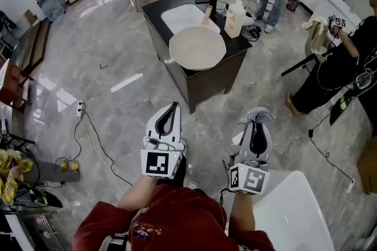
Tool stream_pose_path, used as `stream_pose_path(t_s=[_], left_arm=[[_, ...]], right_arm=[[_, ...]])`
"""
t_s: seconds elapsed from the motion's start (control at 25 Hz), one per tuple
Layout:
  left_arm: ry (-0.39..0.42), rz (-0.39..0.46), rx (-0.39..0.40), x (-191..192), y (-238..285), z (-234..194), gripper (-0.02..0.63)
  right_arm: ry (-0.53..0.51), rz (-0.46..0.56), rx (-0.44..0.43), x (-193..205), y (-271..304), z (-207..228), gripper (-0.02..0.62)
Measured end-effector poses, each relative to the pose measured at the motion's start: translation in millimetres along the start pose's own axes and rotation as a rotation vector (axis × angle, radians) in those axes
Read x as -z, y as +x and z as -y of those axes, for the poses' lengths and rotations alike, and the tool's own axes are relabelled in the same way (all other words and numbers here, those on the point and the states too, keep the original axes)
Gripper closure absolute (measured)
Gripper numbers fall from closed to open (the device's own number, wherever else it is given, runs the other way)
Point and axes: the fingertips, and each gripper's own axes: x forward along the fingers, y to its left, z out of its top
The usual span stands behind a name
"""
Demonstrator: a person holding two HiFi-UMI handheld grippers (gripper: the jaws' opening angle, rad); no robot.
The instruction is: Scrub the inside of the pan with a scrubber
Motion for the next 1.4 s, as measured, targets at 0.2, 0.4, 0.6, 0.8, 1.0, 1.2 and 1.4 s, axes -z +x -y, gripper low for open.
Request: stream_pose_path(t_s=[0.2,0.4,0.6,0.8,1.0,1.2,1.4], left_arm=[[-0.033,-0.014,0.012,18,44,-34,0.6],[-0.032,-0.016,0.017,30,94,-77,0.6],[-0.103,-0.046,0.022,54,138,-127,0.6],[-0.118,-0.061,0.055,66,178,-150,0.601],[-0.139,-0.05,0.068,65,205,-164,0.601],[-0.134,-0.046,0.072,65,234,-170,0.601],[-0.101,-0.048,0.061,70,265,-172,0.6]], right_arm=[[-0.03,-0.004,-0.022,5,56,-24,0.525],[-0.063,-0.032,-0.032,18,126,-46,0.525],[-0.088,-0.081,-0.034,33,187,-75,0.525],[-0.122,-0.099,-0.012,36,227,-80,0.525],[-0.15,-0.11,-0.001,35,253,-83,0.525],[-0.148,-0.099,0.004,38,280,-76,0.525],[-0.112,-0.087,0.003,51,312,-61,0.525]])
